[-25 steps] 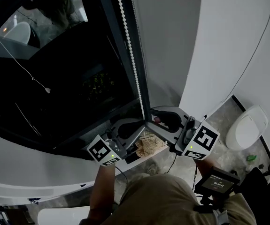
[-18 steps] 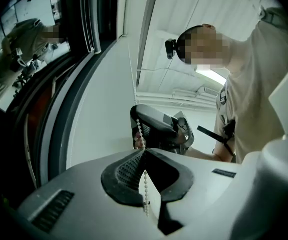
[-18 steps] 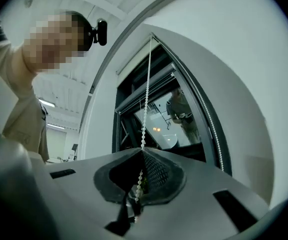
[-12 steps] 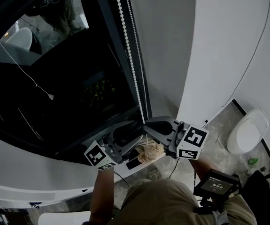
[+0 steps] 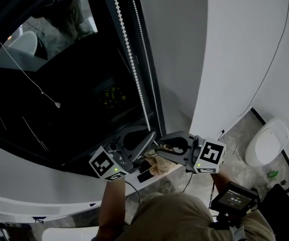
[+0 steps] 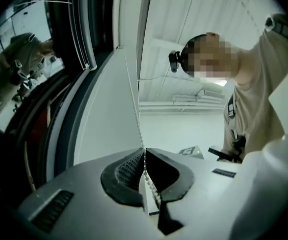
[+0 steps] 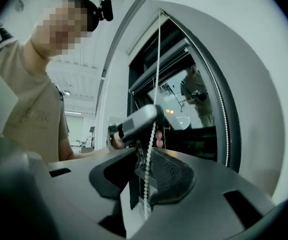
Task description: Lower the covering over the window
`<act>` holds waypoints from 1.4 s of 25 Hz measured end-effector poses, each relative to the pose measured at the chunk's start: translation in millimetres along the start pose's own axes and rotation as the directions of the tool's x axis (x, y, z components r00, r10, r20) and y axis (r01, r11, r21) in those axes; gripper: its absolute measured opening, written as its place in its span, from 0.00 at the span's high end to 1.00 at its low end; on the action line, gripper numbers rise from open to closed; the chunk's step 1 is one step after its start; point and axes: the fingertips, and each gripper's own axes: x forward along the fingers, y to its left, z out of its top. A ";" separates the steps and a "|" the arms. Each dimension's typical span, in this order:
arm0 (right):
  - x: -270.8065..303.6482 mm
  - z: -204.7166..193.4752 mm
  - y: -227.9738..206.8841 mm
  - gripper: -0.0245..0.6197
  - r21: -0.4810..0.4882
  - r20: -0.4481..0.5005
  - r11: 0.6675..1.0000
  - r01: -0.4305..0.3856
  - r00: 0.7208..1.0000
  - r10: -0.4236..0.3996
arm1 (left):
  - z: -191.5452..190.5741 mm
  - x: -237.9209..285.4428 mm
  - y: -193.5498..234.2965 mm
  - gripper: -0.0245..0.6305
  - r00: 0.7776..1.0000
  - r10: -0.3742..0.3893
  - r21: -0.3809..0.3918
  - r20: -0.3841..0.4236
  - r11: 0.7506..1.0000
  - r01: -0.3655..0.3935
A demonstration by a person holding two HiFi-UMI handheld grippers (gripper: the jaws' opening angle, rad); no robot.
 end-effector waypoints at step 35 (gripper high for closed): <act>0.0 8.3 -14.5 0.95 -0.049 -0.040 0.995 0.090 0.995 -0.092 | -89.6 -24.4 -3.9 0.95 0.987 0.011 -0.041 -0.163 0.999 -0.018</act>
